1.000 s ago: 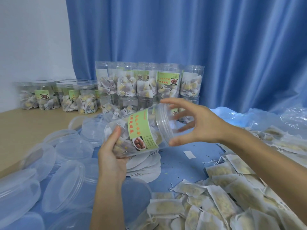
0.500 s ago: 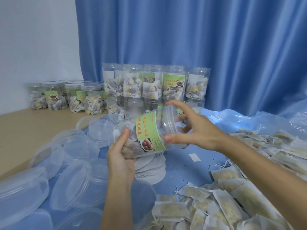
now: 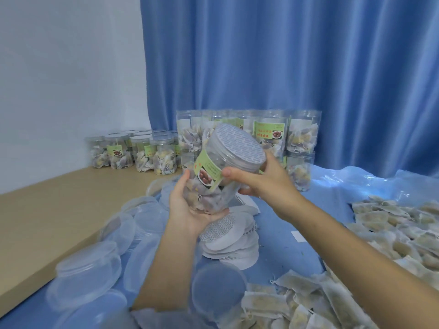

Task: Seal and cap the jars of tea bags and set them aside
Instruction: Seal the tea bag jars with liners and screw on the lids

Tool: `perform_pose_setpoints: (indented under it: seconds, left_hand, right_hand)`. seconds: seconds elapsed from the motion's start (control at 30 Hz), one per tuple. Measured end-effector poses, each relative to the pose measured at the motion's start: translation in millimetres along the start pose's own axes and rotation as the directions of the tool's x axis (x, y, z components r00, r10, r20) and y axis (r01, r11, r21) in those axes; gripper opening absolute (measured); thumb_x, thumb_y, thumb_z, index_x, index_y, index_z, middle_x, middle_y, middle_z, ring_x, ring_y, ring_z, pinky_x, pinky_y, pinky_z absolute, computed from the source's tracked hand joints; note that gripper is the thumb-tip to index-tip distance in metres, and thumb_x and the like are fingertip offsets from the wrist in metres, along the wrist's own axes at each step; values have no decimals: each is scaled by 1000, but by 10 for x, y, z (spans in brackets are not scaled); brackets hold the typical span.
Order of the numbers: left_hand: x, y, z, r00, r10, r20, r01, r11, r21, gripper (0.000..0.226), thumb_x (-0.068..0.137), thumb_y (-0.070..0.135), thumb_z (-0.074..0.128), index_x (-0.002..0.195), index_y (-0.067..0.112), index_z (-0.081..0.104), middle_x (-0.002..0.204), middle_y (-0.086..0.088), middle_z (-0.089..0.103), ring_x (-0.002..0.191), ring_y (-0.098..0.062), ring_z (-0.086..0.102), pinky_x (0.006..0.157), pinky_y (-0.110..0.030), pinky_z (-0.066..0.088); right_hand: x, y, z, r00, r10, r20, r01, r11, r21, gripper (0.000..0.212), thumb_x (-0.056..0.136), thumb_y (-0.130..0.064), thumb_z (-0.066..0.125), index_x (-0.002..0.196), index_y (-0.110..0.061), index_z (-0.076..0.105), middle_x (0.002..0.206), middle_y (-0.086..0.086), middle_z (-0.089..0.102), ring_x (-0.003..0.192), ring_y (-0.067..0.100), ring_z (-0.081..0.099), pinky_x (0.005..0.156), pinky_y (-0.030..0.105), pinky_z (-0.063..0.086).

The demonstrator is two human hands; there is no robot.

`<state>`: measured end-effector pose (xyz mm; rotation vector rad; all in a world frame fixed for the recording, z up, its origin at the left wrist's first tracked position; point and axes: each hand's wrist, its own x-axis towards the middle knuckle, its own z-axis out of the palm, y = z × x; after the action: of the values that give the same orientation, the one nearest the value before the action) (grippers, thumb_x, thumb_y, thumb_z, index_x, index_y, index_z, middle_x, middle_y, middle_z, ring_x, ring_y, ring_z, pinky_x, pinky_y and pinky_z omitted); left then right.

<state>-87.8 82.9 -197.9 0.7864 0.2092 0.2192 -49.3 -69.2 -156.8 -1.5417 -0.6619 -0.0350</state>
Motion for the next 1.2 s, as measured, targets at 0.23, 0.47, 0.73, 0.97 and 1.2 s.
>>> perform_pose_setpoints:
  seconds: [0.23, 0.47, 0.73, 0.97, 1.2]
  left_hand:
    - [-24, 851, -23, 953, 234, -191, -86, 816, 571, 12, 92, 25, 56, 100, 16, 58, 105, -8, 59, 77, -24, 57, 69, -34, 50]
    - [444, 1592, -389, 903, 405, -146, -176, 658, 732, 37, 87, -8, 49, 120, 9, 50, 86, -6, 54, 67, -21, 54, 67, -30, 51]
    - [1633, 1749, -841, 909, 408, 87, -141, 106, 984, 48, 89, 3, 47, 135, 17, 47, 130, -12, 54, 110, -31, 55, 95, -36, 47]
    - [2824, 1806, -1332, 943, -107, 315, -320, -552, 770, 56, 97, 10, 41, 148, 14, 21, 154, -7, 25, 140, -28, 27, 112, -35, 25]
    - [3403, 1723, -1667, 968, -30, 249, -158, -843, 514, 74, 89, 15, 44, 151, 29, 5, 157, 10, -17, 141, -33, 8, 111, -47, 27]
  right_hand:
    - [327, -149, 388, 991, -57, -117, 59, 998, 15, 67, 51, -37, 89, 109, -33, 58, 108, -9, 68, 101, 13, 65, 85, 43, 56]
    - [892, 63, 877, 970, -2, -244, 6, 1000, 14, 93, 50, -44, 89, 130, -20, 47, 120, -3, 62, 110, 20, 60, 94, 46, 50]
    - [1818, 610, 1447, 964, -21, -266, 1, 997, -75, 96, 51, -42, 89, 133, -22, 43, 125, -6, 58, 115, 16, 56, 98, 42, 48]
    - [2387, 1191, 1657, 964, -17, -264, -29, 985, -171, 99, 51, -44, 89, 134, -17, 42, 126, -2, 59, 117, 16, 54, 101, 35, 44]
    - [2547, 1549, 1687, 977, 30, -210, -83, 966, -245, 99, 40, -62, 84, 126, -24, 51, 111, -10, 64, 102, 13, 62, 86, 42, 55]
